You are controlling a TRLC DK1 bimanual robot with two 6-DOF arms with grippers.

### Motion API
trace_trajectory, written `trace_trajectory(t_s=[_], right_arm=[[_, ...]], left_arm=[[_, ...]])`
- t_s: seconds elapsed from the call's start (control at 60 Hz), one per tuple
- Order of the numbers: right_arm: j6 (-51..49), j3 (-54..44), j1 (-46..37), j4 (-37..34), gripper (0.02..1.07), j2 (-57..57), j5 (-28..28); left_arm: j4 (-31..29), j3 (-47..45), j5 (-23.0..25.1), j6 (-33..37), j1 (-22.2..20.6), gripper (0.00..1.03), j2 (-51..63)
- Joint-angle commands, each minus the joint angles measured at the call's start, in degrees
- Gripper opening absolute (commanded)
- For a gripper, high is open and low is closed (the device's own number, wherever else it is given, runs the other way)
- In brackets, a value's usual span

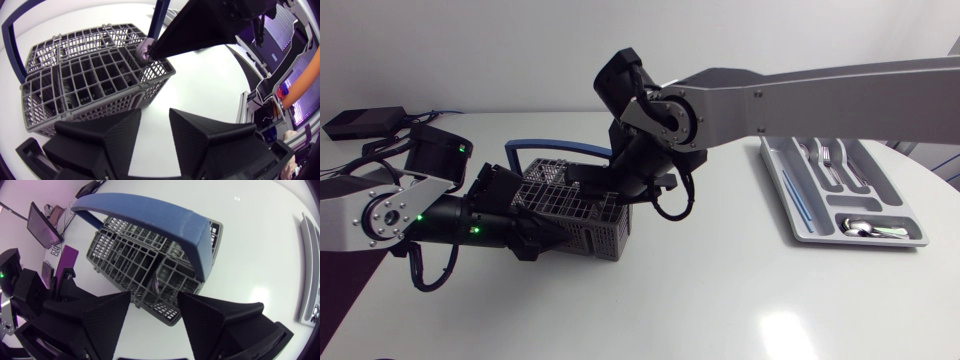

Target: Unload the cutlery basket into the drawer organizer.

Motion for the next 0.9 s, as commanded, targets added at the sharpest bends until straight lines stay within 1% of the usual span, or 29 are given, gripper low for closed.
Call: trace_trajectory(t_s=[0.0, 0.033, 0.083, 0.317, 0.433, 0.5, 0.667, 0.733, 0.883], right_arm=[[1.74, 1.22, 0.53, 0.52, 0.64, 1.22, 0.54], [1.65, 1.22, 0.53, 0.78, 0.60, 1.31, 0.63], [1.56, 1.31, 0.44, 0.96, 0.57, 1.58, 0.89], [1.39, 1.66, 0.44, 1.75, 0.57, 2.98, 1.42], [1.12, 1.49, 0.88, 2.81, 0.57, 3.07, 3.09], [0.95, 1.40, 1.14, 3.25, 0.52, 2.98, 3.71], [0.68, 1.22, 1.76, 4.56, 0.52, 3.42, 4.76], [0.51, 1.22, 1.94, 4.74, 0.48, 3.42, 5.11], [0.51, 1.22, 2.37, 5.27, 0.48, 3.68, 5.90]], left_arm=[[-0.37, 1.47, 1.13, 1.38, 0.40, 0.42, 0.89], [-0.28, 1.47, 1.13, 1.38, 0.40, 0.42, 0.89], [-0.28, 1.56, 1.21, 1.38, 0.40, 0.42, 0.97], [-0.37, 2.08, 1.65, 1.55, 0.58, 0.42, 1.06], [-0.46, 2.08, 1.74, 1.82, 0.93, 0.42, 1.06], [-0.46, 2.17, 1.92, 2.35, 1.37, 0.42, 1.06], [-0.46, 2.17, 2.80, 3.22, 2.77, 0.42, 1.15], [-0.46, 2.26, 3.32, 3.40, 3.30, 0.42, 1.24], [-0.64, 2.26, 3.41, 3.75, 3.83, 0.42, 1.33]])
